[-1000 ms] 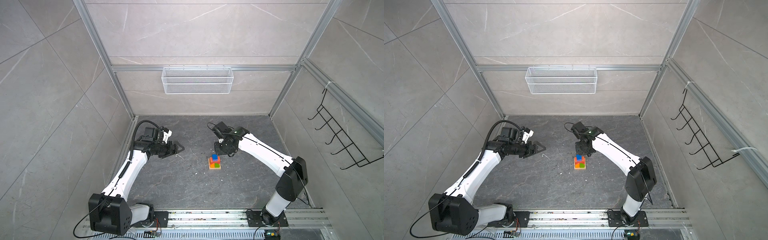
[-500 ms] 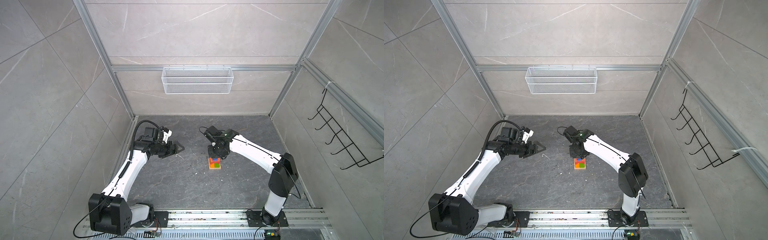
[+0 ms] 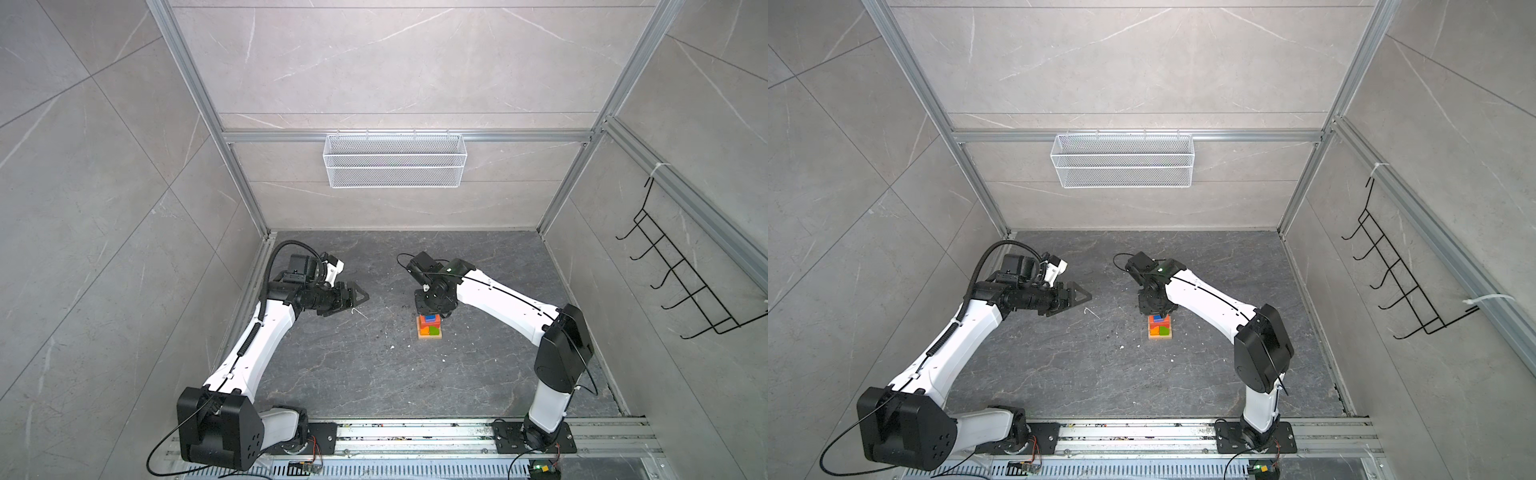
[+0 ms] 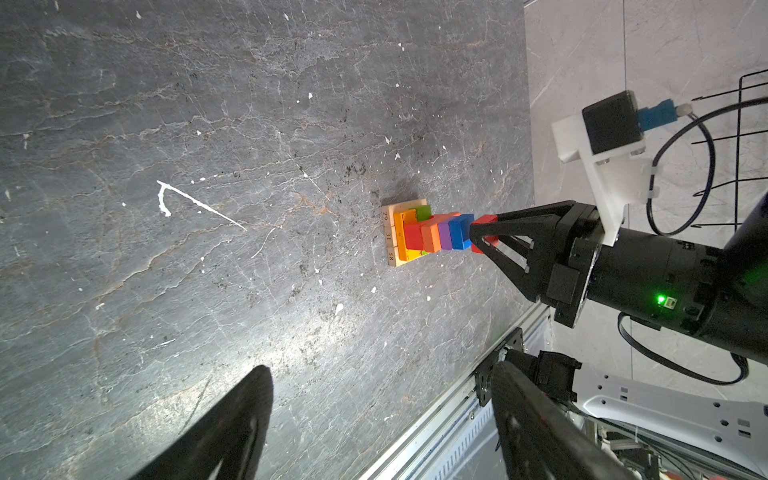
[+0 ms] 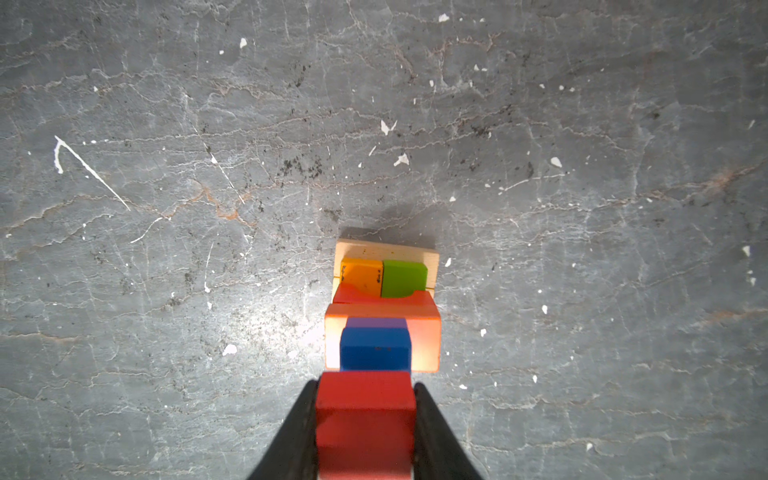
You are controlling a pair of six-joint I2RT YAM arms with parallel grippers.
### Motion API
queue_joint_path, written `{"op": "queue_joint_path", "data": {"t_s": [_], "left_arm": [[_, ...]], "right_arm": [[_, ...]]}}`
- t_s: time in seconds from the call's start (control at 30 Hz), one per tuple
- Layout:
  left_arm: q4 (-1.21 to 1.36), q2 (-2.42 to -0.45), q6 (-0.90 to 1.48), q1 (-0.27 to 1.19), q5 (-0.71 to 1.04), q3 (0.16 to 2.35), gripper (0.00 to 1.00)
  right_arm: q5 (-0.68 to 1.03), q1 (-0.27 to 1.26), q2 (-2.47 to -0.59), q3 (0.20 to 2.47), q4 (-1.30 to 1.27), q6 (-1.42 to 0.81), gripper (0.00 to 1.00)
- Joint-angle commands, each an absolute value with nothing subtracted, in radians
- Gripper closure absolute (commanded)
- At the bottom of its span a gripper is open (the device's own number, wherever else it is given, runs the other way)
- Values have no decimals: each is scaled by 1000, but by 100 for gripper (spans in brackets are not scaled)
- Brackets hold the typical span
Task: Build the wood block tower
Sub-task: 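Lower the red cube onto the blue cube with the right gripper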
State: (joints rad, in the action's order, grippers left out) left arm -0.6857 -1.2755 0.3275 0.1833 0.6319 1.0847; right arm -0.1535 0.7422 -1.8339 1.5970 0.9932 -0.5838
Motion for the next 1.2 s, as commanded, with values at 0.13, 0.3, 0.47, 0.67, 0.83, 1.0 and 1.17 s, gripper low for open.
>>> {"op": "queue_joint_path", "data": {"t_s": [0.13, 0.3, 0.47, 0.67, 0.83, 1.0, 1.17], "left_arm": [[-672, -1249, 302, 183, 660, 1081, 15], [-672, -1254, 302, 184, 660, 1083, 15], [-672, -1253, 302, 184, 660, 1083, 15], [-672, -1255, 302, 184, 659, 1081, 15], [-671, -1254, 302, 185, 659, 1082, 15], [-671, -1256, 304, 184, 660, 1081, 15], [-671, -1258, 304, 184, 659, 1083, 15]], "right_arm": [[-171, 749, -1859, 1603, 992, -575, 94], [-179, 749, -1856, 1596, 993, -572, 93], [-184, 749, -1860, 1589, 991, -571, 93], [-186, 747, -1854, 1584, 996, -559, 92], [-182, 747, -1857, 1577, 991, -559, 92], [-183, 748, -1864, 1576, 992, -560, 91], [-178, 748, -1867, 1576, 989, -561, 91]]}}
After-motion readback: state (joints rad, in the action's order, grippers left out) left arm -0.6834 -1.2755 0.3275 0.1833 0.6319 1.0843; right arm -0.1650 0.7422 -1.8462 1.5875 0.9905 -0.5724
